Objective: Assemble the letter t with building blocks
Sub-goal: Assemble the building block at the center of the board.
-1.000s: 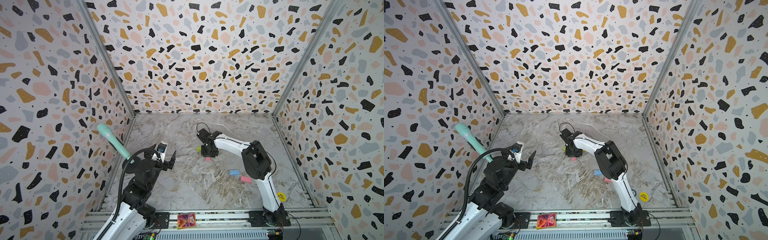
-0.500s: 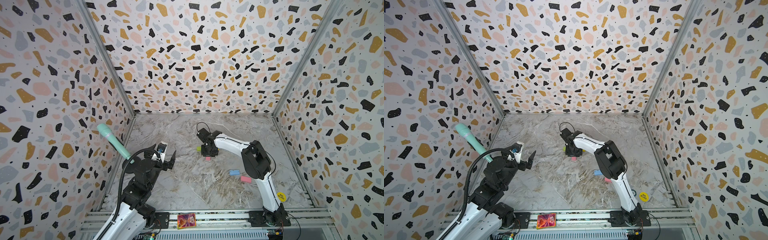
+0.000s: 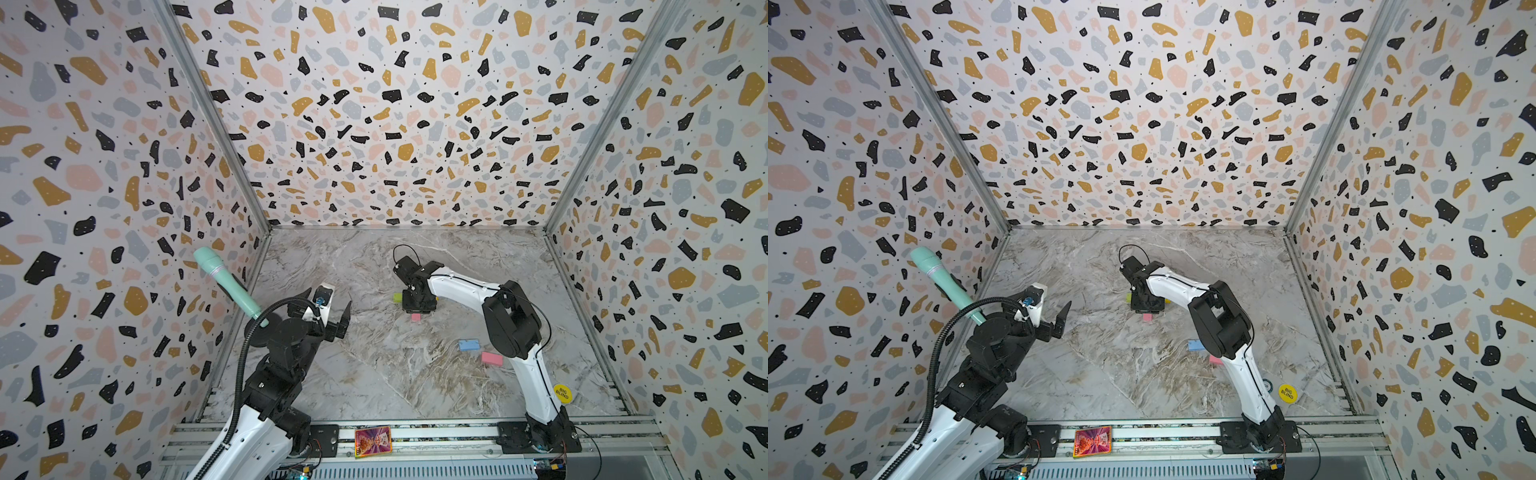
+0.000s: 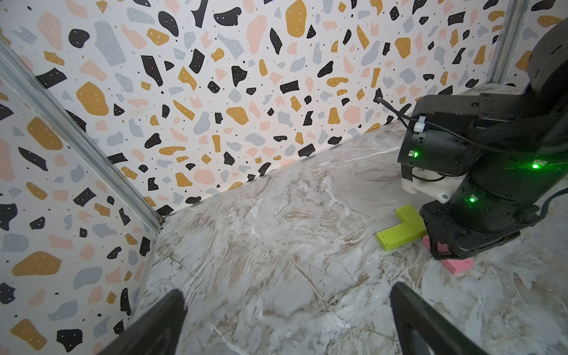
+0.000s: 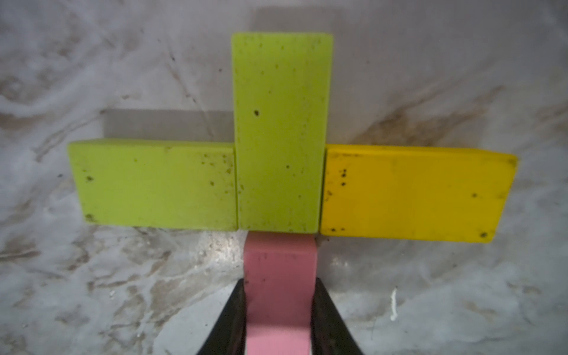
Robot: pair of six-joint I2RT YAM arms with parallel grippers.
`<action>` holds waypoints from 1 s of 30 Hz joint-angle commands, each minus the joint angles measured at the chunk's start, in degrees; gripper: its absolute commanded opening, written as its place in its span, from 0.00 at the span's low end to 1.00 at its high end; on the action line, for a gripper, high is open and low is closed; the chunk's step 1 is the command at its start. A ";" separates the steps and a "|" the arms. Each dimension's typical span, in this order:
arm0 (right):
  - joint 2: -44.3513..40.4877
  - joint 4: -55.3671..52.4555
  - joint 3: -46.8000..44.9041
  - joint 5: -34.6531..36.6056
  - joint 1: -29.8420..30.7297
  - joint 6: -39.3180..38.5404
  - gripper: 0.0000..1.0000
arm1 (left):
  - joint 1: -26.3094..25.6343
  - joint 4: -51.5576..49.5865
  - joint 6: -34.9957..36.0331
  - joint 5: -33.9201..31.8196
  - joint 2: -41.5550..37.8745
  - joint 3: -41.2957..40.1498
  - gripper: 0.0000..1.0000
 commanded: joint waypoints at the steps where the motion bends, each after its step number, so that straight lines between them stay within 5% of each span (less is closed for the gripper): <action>1: 2.81 -1.69 0.33 2.20 -0.84 -0.23 0.28 | -0.21 0.70 0.59 -0.87 -0.77 0.27 0.99; 30: 3.22 -2.19 0.31 2.03 -1.10 -0.22 0.30 | -0.24 0.58 0.40 -0.67 -1.10 0.18 0.99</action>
